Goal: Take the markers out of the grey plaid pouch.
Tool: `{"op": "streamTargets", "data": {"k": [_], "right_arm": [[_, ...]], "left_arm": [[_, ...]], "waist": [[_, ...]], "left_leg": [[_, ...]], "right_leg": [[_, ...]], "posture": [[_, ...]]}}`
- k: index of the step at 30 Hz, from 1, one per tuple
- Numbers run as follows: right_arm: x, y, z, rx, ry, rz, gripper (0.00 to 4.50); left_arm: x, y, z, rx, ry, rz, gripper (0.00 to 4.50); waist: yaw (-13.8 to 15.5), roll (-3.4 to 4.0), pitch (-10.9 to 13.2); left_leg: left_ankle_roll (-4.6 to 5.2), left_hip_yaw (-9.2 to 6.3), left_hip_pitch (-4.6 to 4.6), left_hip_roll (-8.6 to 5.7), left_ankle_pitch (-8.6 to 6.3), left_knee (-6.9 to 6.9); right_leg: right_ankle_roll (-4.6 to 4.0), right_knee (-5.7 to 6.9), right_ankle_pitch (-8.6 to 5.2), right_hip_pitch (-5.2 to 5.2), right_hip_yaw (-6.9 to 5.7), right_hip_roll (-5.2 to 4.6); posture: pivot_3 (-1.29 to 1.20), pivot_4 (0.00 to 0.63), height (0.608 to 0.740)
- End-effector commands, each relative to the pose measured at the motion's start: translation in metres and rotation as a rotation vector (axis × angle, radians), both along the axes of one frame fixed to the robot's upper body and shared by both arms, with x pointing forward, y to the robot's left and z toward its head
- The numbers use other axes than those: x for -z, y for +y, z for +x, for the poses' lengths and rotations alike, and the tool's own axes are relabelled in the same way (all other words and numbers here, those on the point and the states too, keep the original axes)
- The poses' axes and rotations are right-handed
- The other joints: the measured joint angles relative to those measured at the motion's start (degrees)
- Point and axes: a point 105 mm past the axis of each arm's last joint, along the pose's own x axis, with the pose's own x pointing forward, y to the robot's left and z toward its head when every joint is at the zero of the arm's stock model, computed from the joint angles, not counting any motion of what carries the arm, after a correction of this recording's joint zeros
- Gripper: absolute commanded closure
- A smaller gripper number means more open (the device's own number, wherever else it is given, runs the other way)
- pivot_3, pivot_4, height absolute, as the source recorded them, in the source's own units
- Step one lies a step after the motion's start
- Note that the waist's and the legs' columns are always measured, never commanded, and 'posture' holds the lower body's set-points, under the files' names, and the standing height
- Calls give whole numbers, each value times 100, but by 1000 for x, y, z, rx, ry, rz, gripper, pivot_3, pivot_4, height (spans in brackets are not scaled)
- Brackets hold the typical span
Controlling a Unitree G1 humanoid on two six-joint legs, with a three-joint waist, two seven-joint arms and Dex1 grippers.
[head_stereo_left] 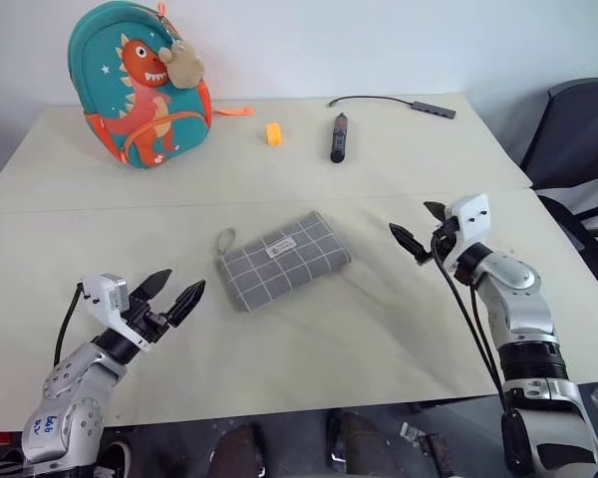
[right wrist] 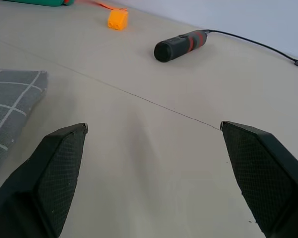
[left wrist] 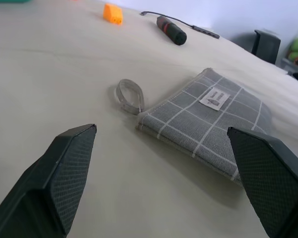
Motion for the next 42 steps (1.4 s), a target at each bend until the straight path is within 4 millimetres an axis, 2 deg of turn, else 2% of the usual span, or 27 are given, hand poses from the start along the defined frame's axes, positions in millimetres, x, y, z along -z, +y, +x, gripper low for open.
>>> {"op": "streamTargets", "data": {"k": [1, 2, 4, 6, 8, 10, 12, 14, 18, 21, 25, 28, 32, 37, 41, 42], "right_arm": [[-28, 20, -9, -112, -95, -16, 1345], [-28, 26, -10, -130, -104, -34, 1679], [-25, 56, -13, -196, -124, -47, 2368], [-22, 74, -16, -229, -137, -64, 3085], [-17, 88, -14, -235, -148, -72, 3760], [-4, 111, -11, -252, -155, -142, 4448], [0, 127, -10, -270, -175, -181, 4482], [8, 136, -4, -263, -186, -267, 4482], [16, 134, 2, -234, -170, -308, 4482], [22, 129, 2, -237, -181, -359, 4482], [26, 128, 1, -239, -168, -353, 4482], [26, 129, 0, -236, -170, -346, 4482], [25, 126, -1, -227, -170, -341, 4482], [25, 122, -4, -225, -165, -339, 4482], [26, 123, -5, -229, -160, -339, 4482], [26, 123, -5, -229, -160, -338, 4482]], "left_arm": [[-13, -5, -8, 45, -4, -73, 0], [-11, -5, -9, 49, 17, -84, 0], [-5, -8, -6, 42, 71, -109, 0], [-3, -8, -3, 20, 86, -87, 0], [1, -11, 1, -1, 104, -41, 0], [6, -17, 4, 5, 151, -65, 0], [5, -21, 7, 4, 141, -14, 0], [2, -29, 9, 41, 171, -77, 0], [-3, -40, 8, 96, 233, -191, 0], [-8, -56, 6, 145, 270, -274, 0], [-1, -70, 6, 167, 333, -322, 0], [8, -69, 9, 133, 376, -339, 0], [6, -73, 19, 103, 397, -450, 0], [9, -64, 28, 34, 423, -494, 0], [9, -62, 32, 35, 410, -457, 0], [9, -61, 35, 19, 424, -504, 0]], "waist": [[-10, 0, 0], [-6, 0, 0], [-9, -6, -4], [-29, -11, -6], [-25, -10, -6], [-23, -11, -7], [-20, -11, -7], [-17, -12, -7], [2, -18, -11], [-8, -21, -12], [-1, -24, -14], [-37, -24, -14], [-24, -24, -14], [-14, -25, -14], [-15, -25, -14], [-12, -25, -14]], "left_leg": [[0, 0, 0, 0, 0, 0], [0, 0, 0, 1, 0, 0], [0, -2, 1, -1, 0, 0], [-4, -3, 3, 2, 1, 0], [-8, -6, 3, 8, 3, 0], [-9, -7, 2, 7, 4, 0], [-8, -6, 0, 3, 4, 0], [-9, -5, -1, 1, 5, 0], [-11, -7, -3, -3, 5, 0], [-13, -8, -3, -16, 4, 0], [-13, -12, 0, -28, 7, 1], [-19, -14, 6, -27, 12, 2], [-20, -21, 7, -26, 22, 2], [-18, -22, 7, -30, 25, 3], [-18, -22, 7, -29, 26, 3], [-18, -23, 7, -29, 26, 3]], "right_leg": [[0, 0, 0, 0, 1, 0], [0, 0, 0, 0, 1, 2], [0, 1, 0, 0, -2, 3], [-1, 4, 0, 0, -1, 7], [-3, 4, 1, 0, -3, 8], [-13, 4, -1, -1, -3, 6], [-24, 1, -6, -1, -2, 2], [-28, 1, -8, -2, -1, 2], [-20, 12, -4, -3, -2, -2], [-9, 14, 3, -2, -3, 0], [-4, 17, 5, 2, -3, 2], [-5, 23, 7, 2, -3, 6], [-8, 24, 6, 3, -5, 6], [-9, 23, 7, 5, -4, 5], [-10, 23, 7, 5, -5, 6], [-10, 23, 7, 5, -5, 6]], "posture": [[0, 150, 740], [0, 150, 740], [0, 150, 740], [0, 150, 740], [0, 150, 740], [0, 150, 740], [0, 150, 740], [0, 150, 740], [0, 150, 740], [0, 150, 740], [0, 150, 740], [0, 150, 740], [0, 150, 740], [0, 150, 740], [0, 150, 740], [0, 150, 740]]}}
